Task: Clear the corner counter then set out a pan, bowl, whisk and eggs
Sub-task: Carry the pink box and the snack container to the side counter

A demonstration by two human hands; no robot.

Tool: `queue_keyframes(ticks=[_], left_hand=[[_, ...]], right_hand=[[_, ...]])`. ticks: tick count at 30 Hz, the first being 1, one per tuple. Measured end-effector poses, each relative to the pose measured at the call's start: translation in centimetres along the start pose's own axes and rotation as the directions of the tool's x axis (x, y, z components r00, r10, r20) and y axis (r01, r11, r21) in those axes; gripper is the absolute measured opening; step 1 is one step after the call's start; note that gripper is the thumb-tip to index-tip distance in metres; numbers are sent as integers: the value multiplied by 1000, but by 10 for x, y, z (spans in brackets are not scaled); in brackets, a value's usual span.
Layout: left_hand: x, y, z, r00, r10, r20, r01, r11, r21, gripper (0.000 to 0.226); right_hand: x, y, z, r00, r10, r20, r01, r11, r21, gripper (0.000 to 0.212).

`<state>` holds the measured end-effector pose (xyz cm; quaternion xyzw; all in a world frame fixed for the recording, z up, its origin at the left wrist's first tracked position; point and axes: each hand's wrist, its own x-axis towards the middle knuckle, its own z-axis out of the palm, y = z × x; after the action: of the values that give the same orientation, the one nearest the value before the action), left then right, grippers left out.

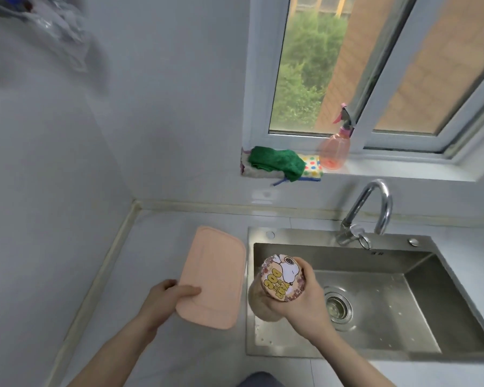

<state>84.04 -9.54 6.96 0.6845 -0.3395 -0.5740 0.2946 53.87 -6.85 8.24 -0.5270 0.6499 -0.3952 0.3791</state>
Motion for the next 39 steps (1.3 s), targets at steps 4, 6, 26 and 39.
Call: queue_keyframes(ticks=[4, 6, 26, 39], left_hand=[[-16, 25, 32, 992, 73, 102, -80, 994, 71, 68], [-22, 33, 50, 984, 98, 147, -113, 988, 102, 69], [-225, -8, 324, 698, 46, 714, -327, 909, 260, 54], [-388, -83, 482, 364, -198, 910, -469, 805, 363, 57]], right_hand=[[-27, -4, -38, 990, -4, -139, 3, 1000, -10, 95], [-42, -5, -56, 980, -3, -200, 0, 1000, -14, 95], [-368, 69, -286, 662, 175, -728, -151, 984, 100, 95], [-602, 120, -338, 196, 311, -930, -228, 937, 265, 95]])
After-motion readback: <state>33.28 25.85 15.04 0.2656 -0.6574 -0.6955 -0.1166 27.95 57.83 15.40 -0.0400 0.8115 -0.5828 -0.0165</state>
